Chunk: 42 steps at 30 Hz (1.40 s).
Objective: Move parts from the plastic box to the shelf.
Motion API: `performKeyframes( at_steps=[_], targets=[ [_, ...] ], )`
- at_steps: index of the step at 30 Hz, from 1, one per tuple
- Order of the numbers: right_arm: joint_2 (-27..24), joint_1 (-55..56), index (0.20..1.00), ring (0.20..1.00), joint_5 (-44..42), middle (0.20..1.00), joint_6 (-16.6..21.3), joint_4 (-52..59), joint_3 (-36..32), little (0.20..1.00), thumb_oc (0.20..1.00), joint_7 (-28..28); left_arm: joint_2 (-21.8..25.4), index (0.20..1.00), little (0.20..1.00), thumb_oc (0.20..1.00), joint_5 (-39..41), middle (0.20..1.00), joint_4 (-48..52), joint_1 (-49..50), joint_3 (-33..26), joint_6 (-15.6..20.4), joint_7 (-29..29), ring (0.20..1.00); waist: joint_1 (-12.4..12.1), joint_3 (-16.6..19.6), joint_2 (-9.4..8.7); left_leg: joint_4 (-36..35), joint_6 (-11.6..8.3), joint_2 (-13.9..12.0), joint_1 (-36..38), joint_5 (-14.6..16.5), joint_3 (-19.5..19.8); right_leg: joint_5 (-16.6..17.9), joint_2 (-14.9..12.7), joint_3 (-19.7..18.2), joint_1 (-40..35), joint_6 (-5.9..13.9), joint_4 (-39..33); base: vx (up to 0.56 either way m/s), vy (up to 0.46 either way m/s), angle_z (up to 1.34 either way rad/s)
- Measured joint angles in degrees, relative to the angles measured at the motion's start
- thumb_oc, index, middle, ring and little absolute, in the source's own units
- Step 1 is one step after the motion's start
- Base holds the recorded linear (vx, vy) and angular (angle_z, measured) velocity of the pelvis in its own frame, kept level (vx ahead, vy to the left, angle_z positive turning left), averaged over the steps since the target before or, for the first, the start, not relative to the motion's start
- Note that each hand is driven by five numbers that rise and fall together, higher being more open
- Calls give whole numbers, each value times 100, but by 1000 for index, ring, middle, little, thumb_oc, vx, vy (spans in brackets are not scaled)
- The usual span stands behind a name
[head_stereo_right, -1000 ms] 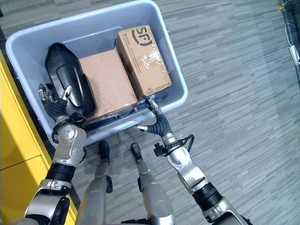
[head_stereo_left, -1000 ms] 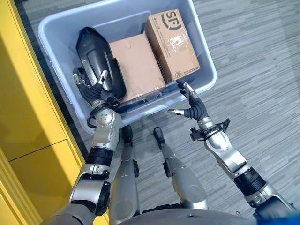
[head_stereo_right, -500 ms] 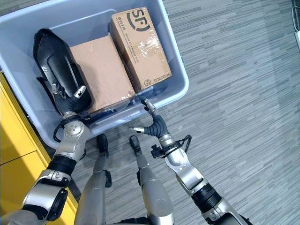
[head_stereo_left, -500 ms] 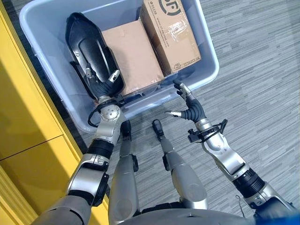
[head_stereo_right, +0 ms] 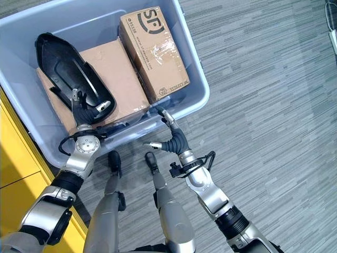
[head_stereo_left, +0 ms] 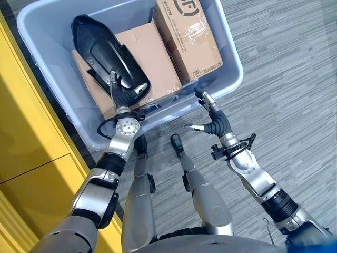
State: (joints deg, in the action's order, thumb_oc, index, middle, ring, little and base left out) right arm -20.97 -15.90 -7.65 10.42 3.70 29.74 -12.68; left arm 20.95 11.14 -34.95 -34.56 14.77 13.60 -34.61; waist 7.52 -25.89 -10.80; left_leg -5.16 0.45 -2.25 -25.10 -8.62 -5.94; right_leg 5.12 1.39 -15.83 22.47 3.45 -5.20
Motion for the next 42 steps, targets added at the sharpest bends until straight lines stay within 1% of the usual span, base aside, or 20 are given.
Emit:
performKeyframes(
  at_steps=[4, 7, 13, 15, 16, 17, 18, 20, 26, 30, 31, 34, 35, 36, 37, 38, 39, 40, 42],
  targets=[
    [0, -3, 1000, 1000, 2, 1000, 1, 0, -3, 1000, 1000, -11, -54, 1000, 1000, 1000, -126, 1000, 5, 60, 223, -57, 138, 1000, -80, 16, 35, 12, -13, -2, 4, -14, -2, 16, 1, -13, -2, -3, 0, 1, 0, -1],
    [0, -11, 1000, 1000, 2, 1000, 1, -7, -6, 1000, 1000, -42, -75, 1000, 1000, 1000, -180, 1000, 56, 194, 371, -85, 350, 1000, -77, 59, 123, 12, -4, 5, 4, -21, -6, 27, -6, -15, -4, 10, 0, 0, 0, 0],
    [-1, -16, 1000, 1000, 5, 1000, 1, -21, -44, 1000, 1000, -95, -146, 1000, 1000, 1000, -309, 1000, 277, 632, 498, -100, 585, 1000, -93, 146, 309, 12, 7, 6, 5, -29, -7, 33, -7, -16, -5, 6, 0, 0, 0, 0],
    [-2, -4, 1000, 1000, 7, 1000, 1, -36, -173, 1000, 1000, -100, -51, 1000, 1000, 1000, -391, 1000, 395, 869, 558, -111, 726, 1000, -135, 192, 409, 11, 10, 6, 10, -39, -6, 34, -9, -15, -9, 4, 0, 0, 0, 0],
    [-9, 10, 1000, 1000, 10, 1000, 1, -45, -254, 1000, 1000, -101, 69, 1000, 1000, 1000, -501, 1000, 523, 1017, 592, -190, 819, 1000, -184, 224, 485, 10, 11, 8, 20, -40, -8, 35, -11, -18, -18, 4, 0, 0, 0, 0],
    [-49, 13, 1000, 1000, 11, 1000, 1, -45, -255, 1000, 1000, -100, 83, 1000, 1000, 1000, -517, 1000, 586, 1146, 609, -201, 853, 1000, -203, 260, 564, 10, 11, 8, 40, -40, -8, 35, -11, -20, -42, 4, 0, 0, 0, 0],
    [-47, 3, 1000, 1000, 20, 1000, 2, -58, -258, 1000, 1000, -91, 195, 1000, 1000, 1000, -573, 1000, 616, 1228, 594, -218, 884, 1000, -238, 266, 590, 9, 12, 8, 57, -41, -9, 35, -13, -19, -55, 4, 1, 0, 0, 0],
    [-53, 37, 1000, 1000, 107, 1000, 2, -65, -306, 1000, 1000, -88, 437, 1000, 1000, 1000, -741, 1000, 865, 1460, 604, -212, 1006, 1000, -231, 278, 620, 9, 12, 8, 78, -41, -14, 35, -13, -26, -78, 4, 0, 0, 0, 0],
    [-87, 135, 1000, 1000, 173, 1000, 2, -67, -450, 1000, 1000, 15, 529, 1000, 1000, 1000, -866, 1000, 905, 1667, 589, -212, 1227, 1000, -250, 296, 721, 8, 24, 15, 103, -53, -37, 41, -26, -27, -100, -1, 0, 0, 0, 0],
    [-270, 239, 1000, 1000, 223, 1000, 2, -67, -469, 1000, 1000, 126, 675, 1000, 1000, 1000, -1032, 1000, 979, 1766, 580, -212, 1387, 1000, -251, 294, 831, 6, 33, 22, 106, -61, -37, 47, -34, -26, -105, -2, 0, 0, 0, 0],
    [-324, 302, 1000, 1000, 224, 1000, 2, -67, -537, 1000, 1000, 134, 781, 1000, 1000, 1000, -1073, 1000, 1153, 1892, 509, -211, 1460, 1000, -253, 302, 878, 6, 35, 22, 123, -62, -35, 47, -34, -26, -119, -1, 0, 0, 0, 0],
    [-330, 331, 1000, 1000, 224, 1000, 4, -67, -651, 1000, 1000, 172, 794, 1000, 1000, 1000, -1065, 1000, 1422, 2042, 319, -204, 1468, 1000, -287, 296, 945, 2, 35, 20, 202, -62, -35, 46, -33, -26, -202, 0, -1, 0, 0, 0],
    [-355, 333, 1000, 1000, 223, 1000, 4, -64, -705, 1000, 1000, 190, 822, 1000, 1000, 1000, -989, 1000, 1808, 2121, 207, -207, 1480, 1000, -330, 289, 959, -5, 33, 20, 202, -64, -37, 47, -34, -26, -193, -2, -1, 0, 0, 0],
    [-397, 407, 1000, 1000, 222, 1000, 4, -42, -779, 1000, 1000, 220, 881, 1000, 1000, 1000, -926, 1000, 2507, 2357, 4, -160, 1477, 1000, -373, 291, 971, -5, 34, 25, 202, -65, -33, 47, -38, -24, -198, -2, -1, 0, 0, 0],
    [-396, 490, 1000, 1000, 222, 1000, 4, -4, -865, 1000, 1000, 234, 860, 1000, 1000, 1000, -726, 1000, 3054, 2533, -265, -28, 1475, 1000, -399, 289, 987, -5, 34, 27, 202, -65, -23, 47, -40, -11, -203, -2, 0, -1, -20, 6],
    [-397, 504, 1000, 1000, 222, 1000, 4, 2, -906, 1000, 1000, 235, 833, 1000, 1000, 1000, -575, 1000, 3400, 2605, -408, -1, 1472, 1000, -409, 290, 994, -4, 34, 28, 202, -69, 4, 47, -40, 16, -212, -1, 0, -2, -23, 8],
    [-397, 500, 1000, 1000, 222, 1000, 4, 16, -917, 1000, 1000, 235, 772, 1000, 1000, 1000, -467, 1000, 3673, 2683, -508, 34, 1478, 1000, -429, 290, 994, -4, 35, 29, 202, -70, 16, 45, -40, 29, -219, 1, 0, -2, -19, 8],
    [-405, 584, 1000, 1000, 222, 1000, 4, 170, -972, 1000, 1000, 234, 611, 1000, 1000, 1000, -274, 1000, 4176, 2824, -621, 59, 1470, 1000, -433, 290, 994, -4, 35, 33, 202, -71, 21, 44, -43, 35, -219, 2, 0, -4, -30, 5],
    [-414, 698, 1000, 1000, 222, 1000, 11, 381, -1027, 1000, 1000, 226, 339, 1000, 1000, 1000, -88, 1000, 4681, 2924, -626, 318, 1468, 1000, -477, 291, 996, -2, 34, 33, 202, -71, 43, 38, -43, 63, -232, 6, 0, -4, -29, 5]
  ],
)
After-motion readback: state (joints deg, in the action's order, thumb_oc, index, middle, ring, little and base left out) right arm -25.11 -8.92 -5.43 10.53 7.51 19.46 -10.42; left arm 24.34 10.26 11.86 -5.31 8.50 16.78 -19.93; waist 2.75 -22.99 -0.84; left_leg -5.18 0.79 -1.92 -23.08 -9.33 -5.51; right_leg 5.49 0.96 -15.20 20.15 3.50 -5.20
